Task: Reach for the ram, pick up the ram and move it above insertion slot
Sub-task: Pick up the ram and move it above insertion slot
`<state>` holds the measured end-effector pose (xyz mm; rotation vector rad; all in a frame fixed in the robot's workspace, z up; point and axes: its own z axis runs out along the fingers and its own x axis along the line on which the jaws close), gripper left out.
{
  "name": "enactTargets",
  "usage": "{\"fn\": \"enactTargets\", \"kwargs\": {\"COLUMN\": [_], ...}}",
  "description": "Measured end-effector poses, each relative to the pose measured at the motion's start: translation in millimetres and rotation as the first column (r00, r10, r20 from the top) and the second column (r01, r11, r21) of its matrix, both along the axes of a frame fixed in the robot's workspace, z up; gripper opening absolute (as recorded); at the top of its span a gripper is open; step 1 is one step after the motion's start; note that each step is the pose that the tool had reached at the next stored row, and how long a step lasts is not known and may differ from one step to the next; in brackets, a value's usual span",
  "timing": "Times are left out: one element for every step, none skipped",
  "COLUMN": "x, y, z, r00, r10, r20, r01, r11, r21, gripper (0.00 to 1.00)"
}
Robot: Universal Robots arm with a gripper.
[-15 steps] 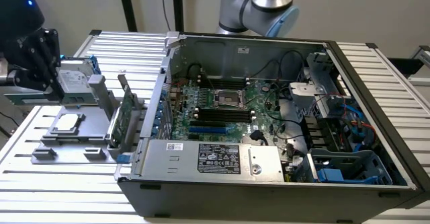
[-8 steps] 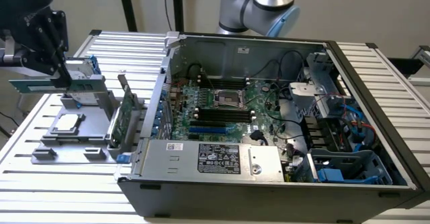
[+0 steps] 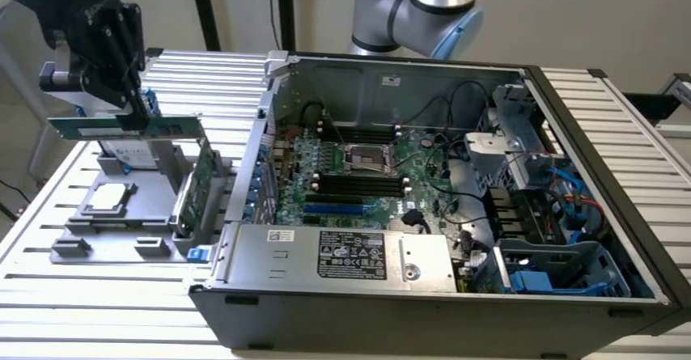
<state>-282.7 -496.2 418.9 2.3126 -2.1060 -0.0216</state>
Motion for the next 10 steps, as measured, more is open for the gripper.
{"fn": "enactTargets", "kwargs": {"x": [4.3,8.4,12.3,16.0,19.4,22.6,25.5,28.5,31.1,33.4], "y": [0.2,0.4,0.7,1.2,1.8,2.6,3.5,4.6,5.9,7.3], "z": [0.1,0.2,0.3,0.4,0.6,0.6,0.8,0.9,1.0,1.1], "r00": [1.0,1.0,1.0,1.0,1.0,1.0,1.0,1.0,1.0,1.0], "r10": [0.0,0.0,0.0,0.0,0.0,0.0,0.0,0.0,0.0,0.0], "r20": [-0.0001,-0.0003,-0.0006,-0.0006,-0.0007,-0.0007,-0.0007,-0.0006,-0.0007,-0.0007], "r01": [0.0,0.0,0.0,0.0,0.0,0.0,0.0,0.0,0.0,0.0], "r11": [1.0,1.0,1.0,1.0,1.0,1.0,1.0,1.0,1.0,1.0], "r21": [0.0001,0.0001,0.0001,0.0,0.0,0.0001,0.0001,0.0001,0.0001,0.0001], "gripper": [0.13,0.13,0.13,0.13,0.13,0.13,0.13,0.13,0.13,0.13]}}
